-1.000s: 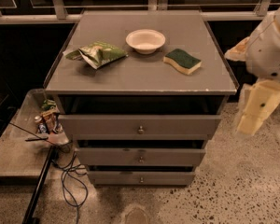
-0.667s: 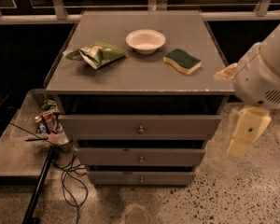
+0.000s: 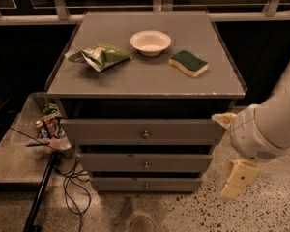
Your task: Open bottom drawer
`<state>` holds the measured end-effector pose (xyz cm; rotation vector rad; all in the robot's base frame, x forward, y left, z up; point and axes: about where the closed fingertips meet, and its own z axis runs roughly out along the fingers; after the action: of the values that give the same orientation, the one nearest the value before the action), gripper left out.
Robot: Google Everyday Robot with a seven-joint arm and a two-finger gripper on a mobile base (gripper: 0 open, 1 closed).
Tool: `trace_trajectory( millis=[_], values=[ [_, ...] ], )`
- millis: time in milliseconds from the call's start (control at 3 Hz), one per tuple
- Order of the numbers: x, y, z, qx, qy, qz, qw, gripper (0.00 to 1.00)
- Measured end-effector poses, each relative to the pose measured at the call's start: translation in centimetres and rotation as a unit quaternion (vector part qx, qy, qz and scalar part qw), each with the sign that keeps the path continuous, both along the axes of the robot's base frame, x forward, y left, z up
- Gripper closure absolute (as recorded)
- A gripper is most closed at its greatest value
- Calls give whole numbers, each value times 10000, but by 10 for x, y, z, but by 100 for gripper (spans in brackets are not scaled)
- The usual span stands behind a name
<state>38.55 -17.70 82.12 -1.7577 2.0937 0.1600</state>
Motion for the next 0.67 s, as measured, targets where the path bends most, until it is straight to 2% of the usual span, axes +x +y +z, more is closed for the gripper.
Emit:
trace_trajectory(
  millis=[333, 667],
  values=[
    [16, 3, -44, 206, 43, -77, 9997, 0],
    [16, 3, -44, 206, 43, -77, 9997, 0]
  ],
)
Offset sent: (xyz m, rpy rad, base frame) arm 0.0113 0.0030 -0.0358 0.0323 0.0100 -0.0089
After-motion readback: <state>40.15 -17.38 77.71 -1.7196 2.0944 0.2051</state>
